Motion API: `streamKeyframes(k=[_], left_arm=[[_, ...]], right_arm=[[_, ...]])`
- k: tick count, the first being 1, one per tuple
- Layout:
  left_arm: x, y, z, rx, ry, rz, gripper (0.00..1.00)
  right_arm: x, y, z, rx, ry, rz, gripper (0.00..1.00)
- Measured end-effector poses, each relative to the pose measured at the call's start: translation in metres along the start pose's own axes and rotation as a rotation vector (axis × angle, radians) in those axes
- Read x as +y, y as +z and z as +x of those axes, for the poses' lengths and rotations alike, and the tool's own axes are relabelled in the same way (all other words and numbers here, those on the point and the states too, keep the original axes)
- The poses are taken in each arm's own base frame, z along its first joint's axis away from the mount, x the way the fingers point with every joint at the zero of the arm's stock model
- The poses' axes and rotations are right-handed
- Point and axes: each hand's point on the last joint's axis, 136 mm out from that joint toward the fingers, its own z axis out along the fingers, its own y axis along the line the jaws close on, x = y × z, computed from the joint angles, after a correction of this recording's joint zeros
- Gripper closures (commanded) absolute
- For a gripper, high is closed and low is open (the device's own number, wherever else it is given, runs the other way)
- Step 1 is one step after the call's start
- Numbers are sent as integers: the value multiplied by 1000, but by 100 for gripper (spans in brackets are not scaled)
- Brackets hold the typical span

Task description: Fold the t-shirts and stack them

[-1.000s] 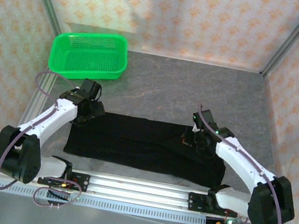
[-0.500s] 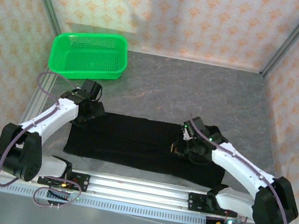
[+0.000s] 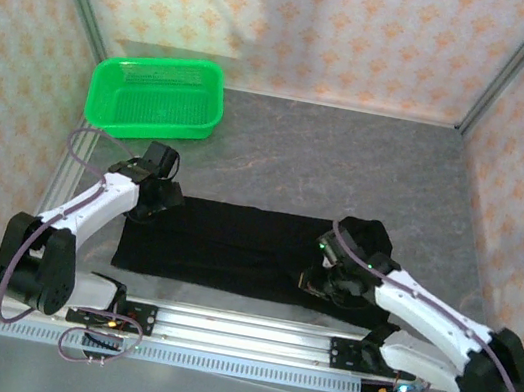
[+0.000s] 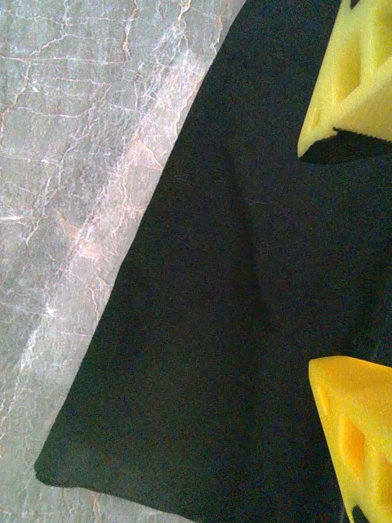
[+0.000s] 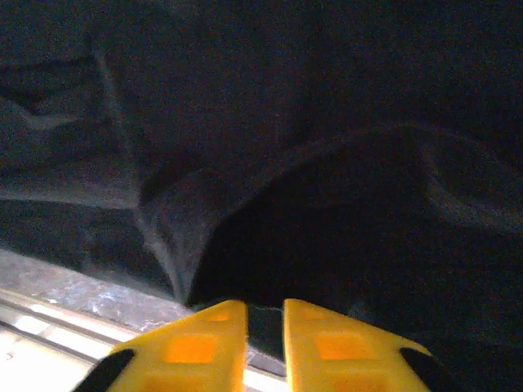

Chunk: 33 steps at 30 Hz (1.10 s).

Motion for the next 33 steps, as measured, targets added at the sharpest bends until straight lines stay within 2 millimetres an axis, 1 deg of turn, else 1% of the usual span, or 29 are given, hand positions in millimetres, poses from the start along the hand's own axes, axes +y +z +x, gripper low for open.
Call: streamKeyframes(k=[1, 2, 5, 7, 9, 11, 14, 17, 21, 24, 26, 28, 30, 33], left_arm=[[0, 0, 0, 0, 0, 0, 35], [0, 0, 0, 0, 0, 1, 35], [0, 2, 0, 3, 1, -2, 35], [0, 4, 2, 13, 2, -7, 35], [0, 7, 3, 20, 3, -10, 35], [-1, 8, 3, 28, 5, -9, 35], [-4, 8, 1, 28, 14, -2, 35], [-8, 8, -3, 24, 25, 4, 35], [-15, 8, -14, 15, 47, 3, 36], [-21, 13, -26, 8, 55, -21, 37], [-21, 21, -32, 12, 54, -47, 38], [-17, 31, -34, 27, 48, -80, 39], [-7, 42, -34, 50, 34, -118, 40], [12, 56, -34, 86, -2, -173, 40]], right_arm=[[2, -6, -2, -24, 2, -16, 64], [3, -10, -3, -42, 8, -26, 61], [2, -19, -8, -94, 15, -31, 55], [2, -25, -14, -128, 15, -18, 50], [6, -31, -24, -165, 16, -11, 49], [10, -35, -36, -188, 33, 2, 52], [9, -31, -56, -200, 82, 52, 51], [-5, -20, -71, -194, 142, 125, 47], [-33, -12, -92, -215, 286, 194, 47], [-53, -3, -106, -231, 374, 246, 47], [-63, 5, -111, -229, 405, 278, 46], [-73, 13, -114, -223, 440, 307, 47], [-82, 18, -117, -221, 473, 333, 46], [-86, 17, -125, -239, 502, 339, 46]])
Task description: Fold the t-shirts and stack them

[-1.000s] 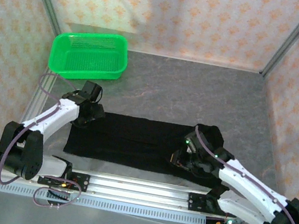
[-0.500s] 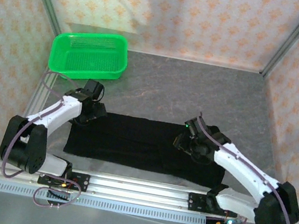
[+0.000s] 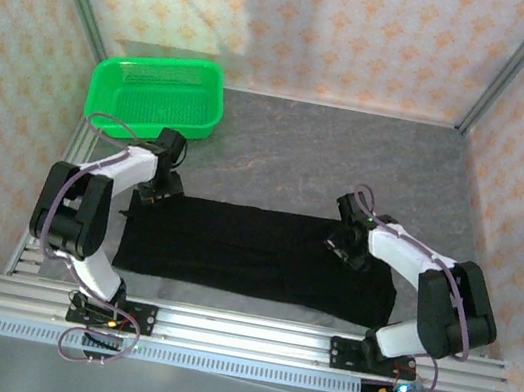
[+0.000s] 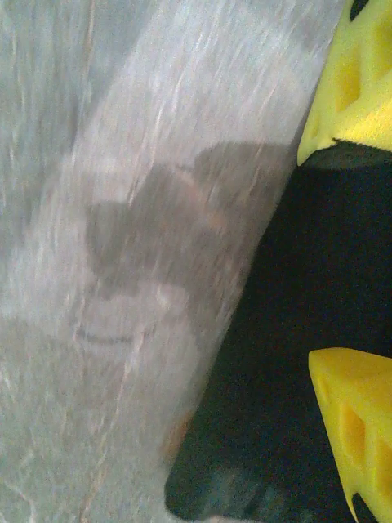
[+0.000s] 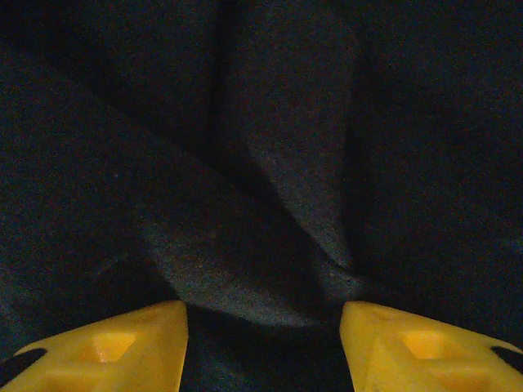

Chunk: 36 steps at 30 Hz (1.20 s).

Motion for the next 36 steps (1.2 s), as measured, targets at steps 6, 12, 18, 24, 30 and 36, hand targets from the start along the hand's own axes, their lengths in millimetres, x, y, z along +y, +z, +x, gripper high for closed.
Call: streamKeyframes(k=[6, 12, 18, 24, 30, 36], left_arm=[[25, 12, -13, 24, -67, -31, 40], [28, 14, -25, 20, -46, -35, 40], [33, 14, -28, 16, -46, -37, 39], [49, 0, -38, -30, -60, -78, 38], [42, -69, -60, -199, -93, 32, 37], [-6, -117, -64, -272, 2, 205, 37]], right_arm=[[4, 5, -16, -28, 29, 18, 46], [17, 8, -32, -50, 36, 26, 46], [35, 15, -62, -72, 36, 39, 46], [49, 23, -115, -147, 1, 88, 43], [77, 12, -137, -202, -76, 2, 35], [109, -57, -140, -278, -121, -198, 34]])
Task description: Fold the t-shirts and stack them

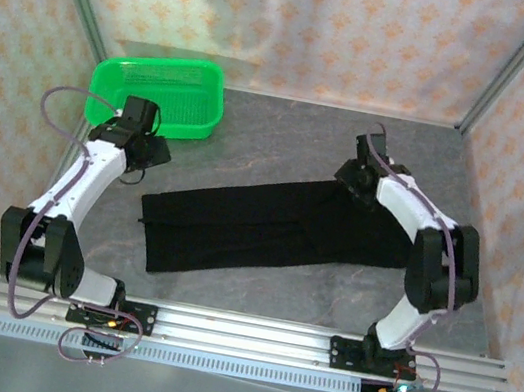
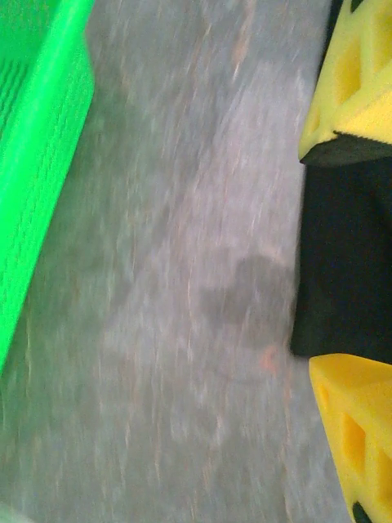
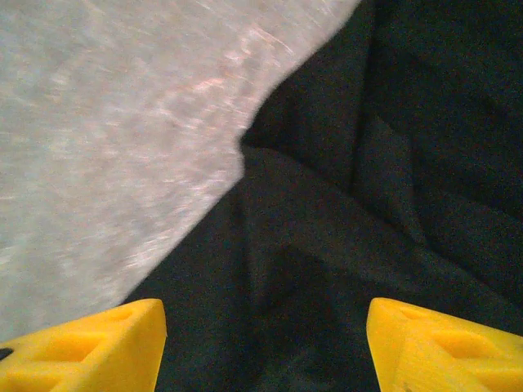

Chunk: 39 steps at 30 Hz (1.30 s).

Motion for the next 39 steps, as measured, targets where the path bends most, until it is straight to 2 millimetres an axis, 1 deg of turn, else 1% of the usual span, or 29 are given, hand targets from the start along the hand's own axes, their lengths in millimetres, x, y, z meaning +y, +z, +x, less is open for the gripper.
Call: streamKeyframes(k=[2, 4, 6, 8, 10, 13, 15, 17, 20, 22, 23, 25, 27, 30, 33, 35, 36, 38, 39], left_arm=[[-21, 5, 6, 37, 66, 38, 38], [-38, 13, 15, 80, 128, 62, 38], [-52, 20, 27, 126, 183, 94, 38], [-62, 27, 38, 174, 235, 126, 42], [-68, 33, 45, 220, 275, 142, 47], [-75, 49, 52, 277, 332, 146, 55], [-73, 63, 60, 320, 356, 130, 60], [-67, 79, 72, 373, 372, 102, 65], [-50, 98, 90, 439, 354, 58, 67], [-30, 105, 104, 481, 318, 23, 67], [-22, 106, 109, 502, 297, 12, 67], [-17, 105, 106, 492, 270, 8, 67], [-15, 105, 107, 485, 255, 7, 67], [-11, 101, 113, 480, 227, 4, 67], [-6, 94, 125, 495, 194, 6, 66], [-7, 88, 136, 516, 176, 19, 66], [-8, 85, 142, 527, 166, 29, 67], [-10, 78, 156, 552, 146, 53, 66], [-11, 74, 163, 564, 137, 65, 67]], right_arm=[[5, -23, -5, -20, 10, -38, 33], [3, -41, -3, -33, 33, -66, 32], [-7, -55, 8, -31, 62, -75, 30], [-25, -60, 26, -8, 100, -56, 29], [-45, -55, 48, 31, 143, -21, 29], [-75, -36, 84, 106, 196, 57, 30], [-91, -23, 103, 153, 215, 113, 30], [-98, -10, 112, 184, 224, 154, 31], [-99, 9, 113, 200, 224, 196, 32], [-97, 20, 107, 198, 221, 228, 33], [-92, 24, 99, 185, 223, 234, 33], [-82, 36, 83, 159, 225, 240, 33], [-70, 49, 65, 132, 226, 256, 33], [-47, 71, 36, 96, 225, 265, 34], [-12, 98, 1, 64, 226, 238, 34], [20, 119, -27, 42, 220, 191, 34], [33, 128, -35, 39, 213, 170, 34], [65, 148, -59, 23, 194, 106, 34], [79, 155, -65, 23, 182, 73, 34]])
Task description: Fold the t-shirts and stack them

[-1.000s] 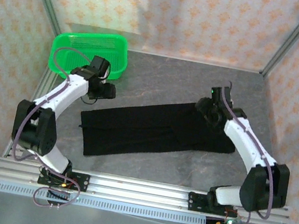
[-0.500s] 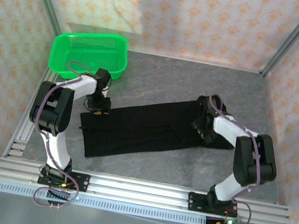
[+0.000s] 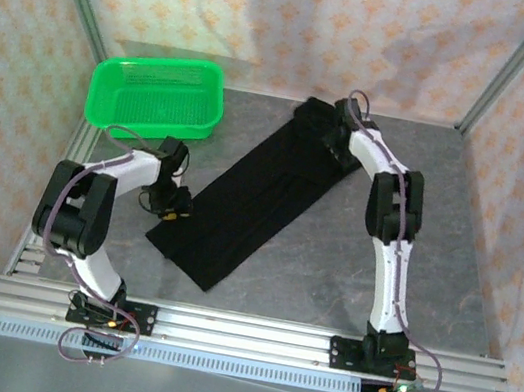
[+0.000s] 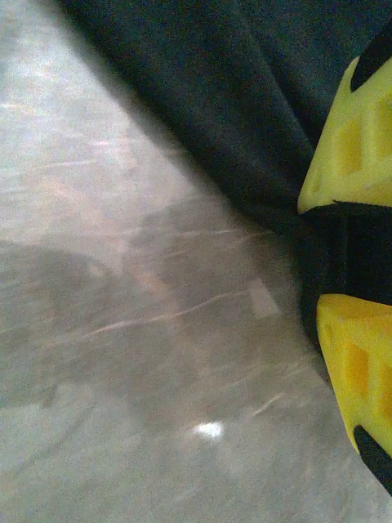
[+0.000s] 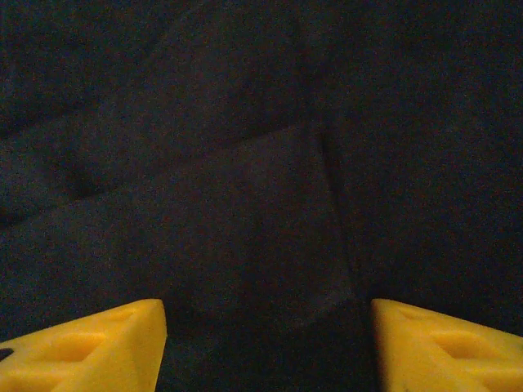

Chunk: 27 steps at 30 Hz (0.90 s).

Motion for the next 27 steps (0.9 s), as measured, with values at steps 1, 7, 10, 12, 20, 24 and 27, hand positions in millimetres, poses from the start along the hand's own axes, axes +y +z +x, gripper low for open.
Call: streamKeyframes(k=[1, 7, 10, 12, 20, 24, 27], left_arm=[[-2, 1, 9, 14, -4, 15, 66], [-17, 3, 56, 97, -23, 104, 61], [-22, -3, 74, 124, -29, 141, 54], [-20, -15, 82, 116, -29, 150, 48], [-15, -55, 91, 22, -24, 171, 41], [-4, -48, 95, 35, -47, 118, 40], [6, -48, 91, 5, -69, 64, 40]], right_arm=[[15, 5, -4, 4, -12, -36, 33], [77, 15, 5, 70, -110, -230, 30], [84, 5, 20, 121, -173, -269, 30], [76, -13, 35, 167, -220, -258, 29], [2, -201, 121, 244, -262, -345, 28], [-57, -249, 217, 326, -205, -481, 28], [-105, -227, 299, 461, -194, -455, 29]])
